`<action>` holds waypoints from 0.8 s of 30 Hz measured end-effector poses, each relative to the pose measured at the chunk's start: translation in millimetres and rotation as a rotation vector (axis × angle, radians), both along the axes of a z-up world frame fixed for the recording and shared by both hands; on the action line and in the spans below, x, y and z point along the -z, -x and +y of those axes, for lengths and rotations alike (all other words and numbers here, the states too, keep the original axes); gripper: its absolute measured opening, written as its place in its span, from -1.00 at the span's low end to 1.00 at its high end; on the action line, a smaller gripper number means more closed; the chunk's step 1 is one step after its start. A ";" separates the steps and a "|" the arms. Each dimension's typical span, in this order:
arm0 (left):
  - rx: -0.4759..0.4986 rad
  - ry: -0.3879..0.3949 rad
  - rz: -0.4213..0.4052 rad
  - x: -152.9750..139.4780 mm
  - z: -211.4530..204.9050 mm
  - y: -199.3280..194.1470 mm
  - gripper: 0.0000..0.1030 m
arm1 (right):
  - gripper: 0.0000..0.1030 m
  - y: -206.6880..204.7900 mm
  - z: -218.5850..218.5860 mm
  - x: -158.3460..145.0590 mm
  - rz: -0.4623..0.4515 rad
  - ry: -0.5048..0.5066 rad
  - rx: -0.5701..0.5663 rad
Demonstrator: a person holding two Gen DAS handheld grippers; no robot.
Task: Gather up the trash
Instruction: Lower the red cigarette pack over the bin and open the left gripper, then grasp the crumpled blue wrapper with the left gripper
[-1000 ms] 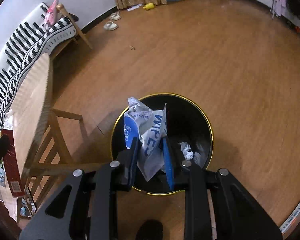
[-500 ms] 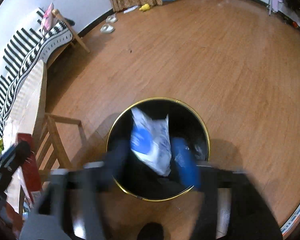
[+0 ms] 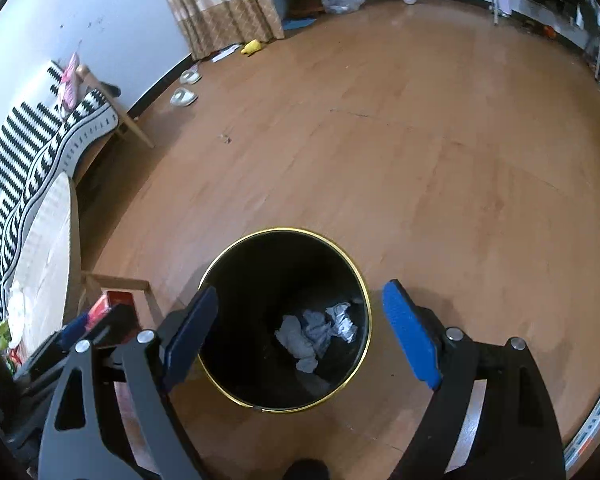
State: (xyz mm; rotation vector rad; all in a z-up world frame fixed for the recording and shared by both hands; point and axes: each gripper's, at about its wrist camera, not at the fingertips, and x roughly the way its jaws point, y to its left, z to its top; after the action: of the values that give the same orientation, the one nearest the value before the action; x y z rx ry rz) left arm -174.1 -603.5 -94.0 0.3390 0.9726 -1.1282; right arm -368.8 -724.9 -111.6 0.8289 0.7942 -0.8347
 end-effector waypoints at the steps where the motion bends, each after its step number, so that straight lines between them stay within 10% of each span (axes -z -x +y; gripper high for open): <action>1: 0.000 -0.004 -0.002 1.5 -2.5 0.8 0.40 | 0.59 3.1 -0.7 -0.8 -0.001 0.002 0.006; 14: -0.029 0.015 -0.011 -24.5 24.1 -12.0 0.86 | 0.59 -6.8 10.4 -17.1 -0.031 0.016 -0.028; 24: -0.224 0.053 -0.068 -88.7 170.1 -92.3 0.87 | 0.61 -117.1 93.1 -65.0 -0.079 0.114 -0.257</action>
State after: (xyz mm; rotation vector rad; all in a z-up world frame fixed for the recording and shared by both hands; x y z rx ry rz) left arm -81.8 -433.4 -5.3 0.2185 0.8953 -0.9305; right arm -251.7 -631.7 -46.6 0.6392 0.7573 -0.6095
